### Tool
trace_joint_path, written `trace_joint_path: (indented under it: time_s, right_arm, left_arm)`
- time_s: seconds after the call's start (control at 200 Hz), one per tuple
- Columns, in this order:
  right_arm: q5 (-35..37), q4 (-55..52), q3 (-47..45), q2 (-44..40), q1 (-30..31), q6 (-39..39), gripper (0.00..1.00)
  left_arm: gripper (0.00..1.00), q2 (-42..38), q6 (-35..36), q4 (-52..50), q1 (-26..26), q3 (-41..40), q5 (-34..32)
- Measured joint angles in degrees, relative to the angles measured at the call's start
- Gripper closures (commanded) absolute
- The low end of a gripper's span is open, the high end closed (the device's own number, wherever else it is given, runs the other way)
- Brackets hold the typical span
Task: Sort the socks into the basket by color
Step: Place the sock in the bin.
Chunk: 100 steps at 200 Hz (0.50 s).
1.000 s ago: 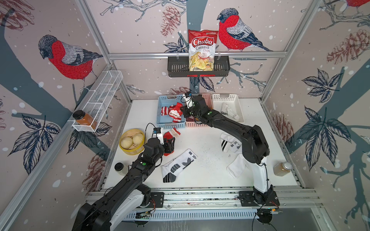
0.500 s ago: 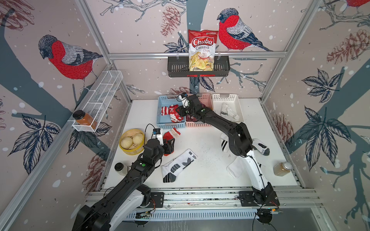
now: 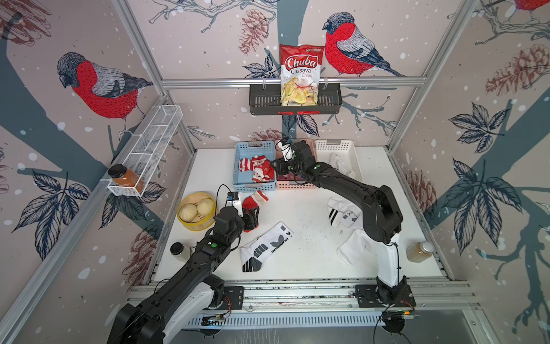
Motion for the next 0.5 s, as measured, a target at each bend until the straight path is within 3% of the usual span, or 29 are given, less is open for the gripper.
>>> trace_joint_path:
  time_s: [0.225, 0.5]
  right_arm:
    - [1.2, 6.5, -17.8, -12.2, -0.1, 1.9, 0.55]
    - [2.8, 11.1, -34.4, -26.3, 0.0, 4.7, 0.52]
  left_arm:
    - [0.37, 3.8, -0.5, 0.2, 0.0, 0.3, -1.3]
    - [0.34, 14.7, -1.4, -0.9, 0.5, 4.4, -6.1]
